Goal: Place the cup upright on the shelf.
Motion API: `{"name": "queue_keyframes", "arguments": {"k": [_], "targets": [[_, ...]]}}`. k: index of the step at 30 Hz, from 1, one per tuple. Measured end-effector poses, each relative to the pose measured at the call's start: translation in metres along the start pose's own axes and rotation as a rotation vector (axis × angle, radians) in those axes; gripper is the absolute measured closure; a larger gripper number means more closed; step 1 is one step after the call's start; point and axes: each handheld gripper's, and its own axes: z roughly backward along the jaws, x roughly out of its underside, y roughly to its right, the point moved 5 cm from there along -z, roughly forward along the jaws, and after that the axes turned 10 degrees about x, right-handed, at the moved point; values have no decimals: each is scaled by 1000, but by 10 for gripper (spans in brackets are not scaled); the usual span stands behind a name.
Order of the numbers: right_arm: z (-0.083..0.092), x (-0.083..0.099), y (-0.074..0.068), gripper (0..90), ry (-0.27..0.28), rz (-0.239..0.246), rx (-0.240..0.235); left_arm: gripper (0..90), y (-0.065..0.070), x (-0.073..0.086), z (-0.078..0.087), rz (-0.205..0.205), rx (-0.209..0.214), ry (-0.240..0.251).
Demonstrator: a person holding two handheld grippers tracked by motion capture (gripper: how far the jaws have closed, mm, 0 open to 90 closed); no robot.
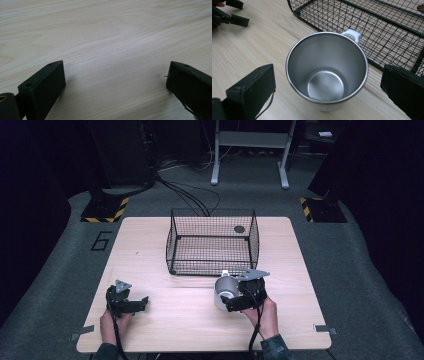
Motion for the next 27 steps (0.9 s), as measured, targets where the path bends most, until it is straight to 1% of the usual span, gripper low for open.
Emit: {"name": "queue_keyframes", "arguments": {"k": [2,3,5,6,7,8,9,12,13,14,15,17,18,19,21,23,24,27], "targets": [[-5,-1,-3,0,-18,8,10,22,0,0,0,0,1,0],[-8,-2,-3,0,-18,16,12,22,0,0,0,0,1,0],[-13,-2,-6,0,-29,18,14,22,0,0,0,-1,-1,-1],[-15,-3,-7,0,-28,7,14,22,0,0,0,-1,-1,-1],[-16,-3,-7,0,-35,18,14,22,0,0,0,-1,-2,0],[-18,-4,-9,0,-28,8,26,22,0,0,0,-1,-1,0],[-21,-5,-9,0,-31,16,32,22,0,0,0,0,0,0],[-27,-6,-11,0,-33,14,51,22,0,0,0,0,0,0],[-28,-7,-12,0,-44,27,58,22,0,0,0,-1,-2,0],[-30,-6,-13,0,-52,25,72,22,0,0,0,-1,-2,-1],[-32,-6,-13,0,-61,45,69,22,0,0,0,0,0,0],[-37,-6,-14,0,-71,44,73,22,0,0,0,-1,-2,0],[-38,-5,-15,1,-83,28,77,22,0,0,0,-1,-1,0],[-39,-6,-14,16,-67,38,84,22,0,0,0,-1,-2,-1],[-41,-6,-13,46,-71,40,94,22,0,0,0,0,-2,0],[-41,-5,-13,47,-71,31,98,22,0,0,0,0,0,0],[-42,-5,-13,47,-67,39,100,22,0,0,0,0,0,0],[-43,-3,-13,44,-80,32,91,22,0,0,0,-1,-2,-1]]}}
